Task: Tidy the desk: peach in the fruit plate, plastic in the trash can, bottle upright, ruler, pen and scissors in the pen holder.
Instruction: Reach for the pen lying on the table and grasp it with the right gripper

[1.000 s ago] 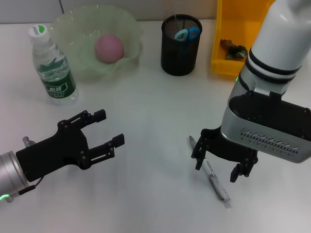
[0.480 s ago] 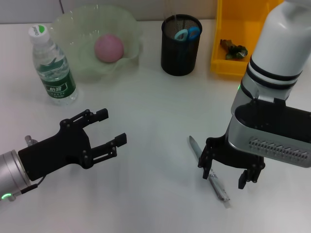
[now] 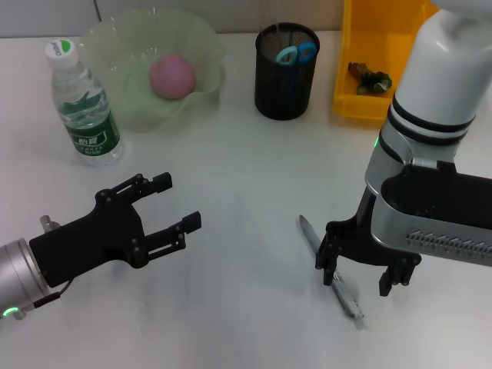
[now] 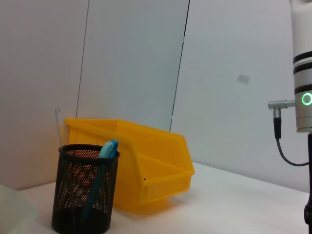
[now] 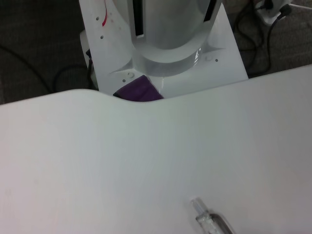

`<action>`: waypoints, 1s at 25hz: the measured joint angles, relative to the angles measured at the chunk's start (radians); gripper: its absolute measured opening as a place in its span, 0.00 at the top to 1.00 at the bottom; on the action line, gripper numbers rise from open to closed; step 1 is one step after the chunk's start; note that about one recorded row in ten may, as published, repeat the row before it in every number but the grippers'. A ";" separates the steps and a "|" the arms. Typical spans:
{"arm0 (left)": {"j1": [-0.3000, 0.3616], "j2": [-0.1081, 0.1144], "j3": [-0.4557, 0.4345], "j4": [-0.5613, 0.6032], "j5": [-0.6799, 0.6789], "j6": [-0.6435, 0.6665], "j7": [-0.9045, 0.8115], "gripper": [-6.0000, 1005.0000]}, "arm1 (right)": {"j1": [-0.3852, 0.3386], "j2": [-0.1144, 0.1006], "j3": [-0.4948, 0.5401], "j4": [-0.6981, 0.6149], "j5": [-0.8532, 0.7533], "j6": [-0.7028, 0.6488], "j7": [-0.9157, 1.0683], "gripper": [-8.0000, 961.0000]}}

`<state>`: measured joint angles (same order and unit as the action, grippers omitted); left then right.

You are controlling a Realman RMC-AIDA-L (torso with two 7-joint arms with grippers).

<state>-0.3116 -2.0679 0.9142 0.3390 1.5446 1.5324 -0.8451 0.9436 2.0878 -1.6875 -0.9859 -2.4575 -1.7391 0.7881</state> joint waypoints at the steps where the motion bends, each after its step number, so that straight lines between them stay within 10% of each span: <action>1: 0.000 0.000 0.000 0.000 0.000 0.000 0.000 0.20 | 0.000 0.000 0.000 0.000 0.000 0.000 0.000 0.25; 25: 0.016 0.002 -0.004 0.004 -0.011 0.008 0.001 0.20 | -0.001 0.002 -0.033 -0.003 0.016 0.084 -0.207 0.25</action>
<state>-0.2951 -2.0662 0.9099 0.3429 1.5340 1.5403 -0.8438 0.9429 2.0894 -1.7208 -0.9889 -2.4411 -1.6554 0.5812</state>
